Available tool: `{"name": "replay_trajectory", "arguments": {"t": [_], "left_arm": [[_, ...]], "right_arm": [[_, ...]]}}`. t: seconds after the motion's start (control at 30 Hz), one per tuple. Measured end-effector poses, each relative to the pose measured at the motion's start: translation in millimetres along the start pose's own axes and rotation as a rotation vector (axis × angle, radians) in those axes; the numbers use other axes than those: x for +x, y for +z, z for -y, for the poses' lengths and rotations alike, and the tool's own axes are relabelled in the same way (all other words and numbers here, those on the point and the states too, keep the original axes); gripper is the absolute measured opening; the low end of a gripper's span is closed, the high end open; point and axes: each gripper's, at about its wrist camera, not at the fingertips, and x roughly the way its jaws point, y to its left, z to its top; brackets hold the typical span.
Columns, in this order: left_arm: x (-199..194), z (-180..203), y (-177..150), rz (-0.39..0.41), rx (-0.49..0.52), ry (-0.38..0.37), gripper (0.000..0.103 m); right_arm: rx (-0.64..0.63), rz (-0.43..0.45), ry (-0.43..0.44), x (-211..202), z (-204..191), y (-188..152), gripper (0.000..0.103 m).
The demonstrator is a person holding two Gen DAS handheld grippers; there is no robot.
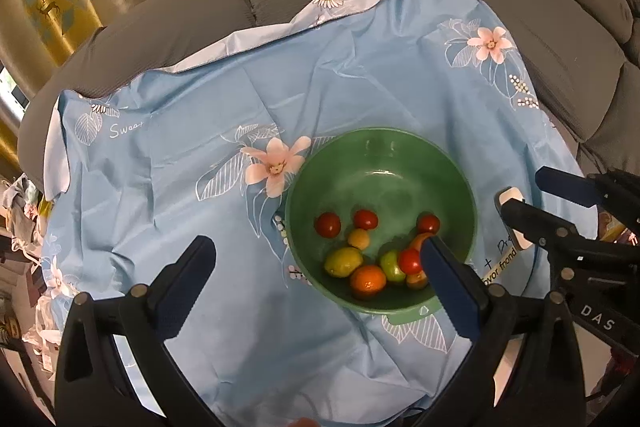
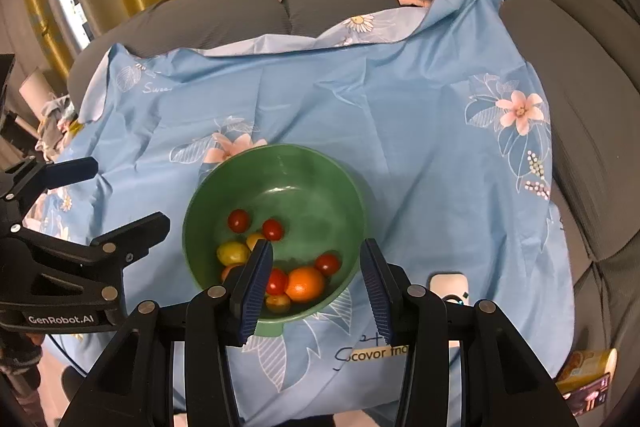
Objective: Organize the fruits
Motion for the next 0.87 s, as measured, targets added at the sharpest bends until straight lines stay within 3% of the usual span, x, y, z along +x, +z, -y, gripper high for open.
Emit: {"name": "replay_trajectory", "arguments": {"t": [0.87], "left_arm": [[4.3, 9.2, 0.5, -0.014, 0.016, -0.004, 0.102]], "right_arm": [[0.002, -0.005, 0.002, 1.8, 4.6, -2.0, 0.046]]}}
